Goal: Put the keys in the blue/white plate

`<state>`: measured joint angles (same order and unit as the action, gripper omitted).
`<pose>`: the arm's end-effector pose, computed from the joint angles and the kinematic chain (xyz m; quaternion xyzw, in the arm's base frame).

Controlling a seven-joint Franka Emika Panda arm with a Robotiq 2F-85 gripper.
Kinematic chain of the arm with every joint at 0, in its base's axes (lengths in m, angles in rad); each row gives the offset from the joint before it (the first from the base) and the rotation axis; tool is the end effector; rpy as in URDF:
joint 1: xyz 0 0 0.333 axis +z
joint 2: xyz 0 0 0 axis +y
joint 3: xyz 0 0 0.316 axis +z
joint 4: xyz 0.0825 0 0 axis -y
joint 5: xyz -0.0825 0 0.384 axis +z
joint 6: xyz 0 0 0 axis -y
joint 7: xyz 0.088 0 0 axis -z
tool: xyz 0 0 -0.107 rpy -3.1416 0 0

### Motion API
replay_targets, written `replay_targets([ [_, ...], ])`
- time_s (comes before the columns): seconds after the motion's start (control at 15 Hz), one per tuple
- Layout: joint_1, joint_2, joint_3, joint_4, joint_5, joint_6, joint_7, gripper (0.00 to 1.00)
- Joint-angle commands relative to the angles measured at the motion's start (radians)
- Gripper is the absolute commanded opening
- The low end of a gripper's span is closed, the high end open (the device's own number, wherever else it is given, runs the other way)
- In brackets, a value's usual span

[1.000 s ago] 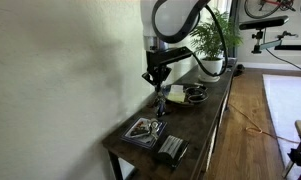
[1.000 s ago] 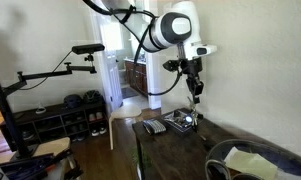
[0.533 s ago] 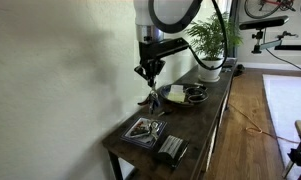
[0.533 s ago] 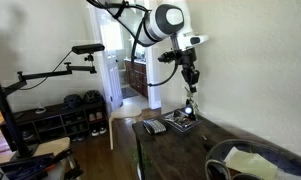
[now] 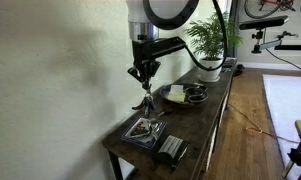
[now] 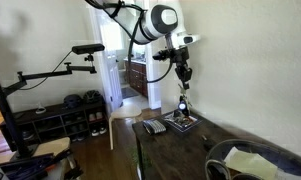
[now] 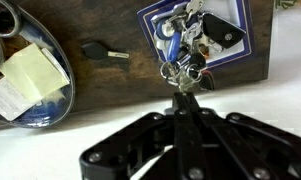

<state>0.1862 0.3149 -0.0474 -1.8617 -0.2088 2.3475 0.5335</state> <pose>0.6380 0.0881 0.3671 0.9844 -0.1273 0.1088 0.0547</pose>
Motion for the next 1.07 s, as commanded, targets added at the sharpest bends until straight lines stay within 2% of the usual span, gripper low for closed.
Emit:
replay_targets([
  [0.0,-0.002,0.012,0.016,0.006,0.01,-0.031,-0.01,0.02],
  [0.47,-0.01,0.112,0.041,0.031,0.086,-0.051,-0.057,0.02],
  [1.0,-0.058,0.219,0.026,0.083,0.14,-0.007,-0.163,0.02],
])
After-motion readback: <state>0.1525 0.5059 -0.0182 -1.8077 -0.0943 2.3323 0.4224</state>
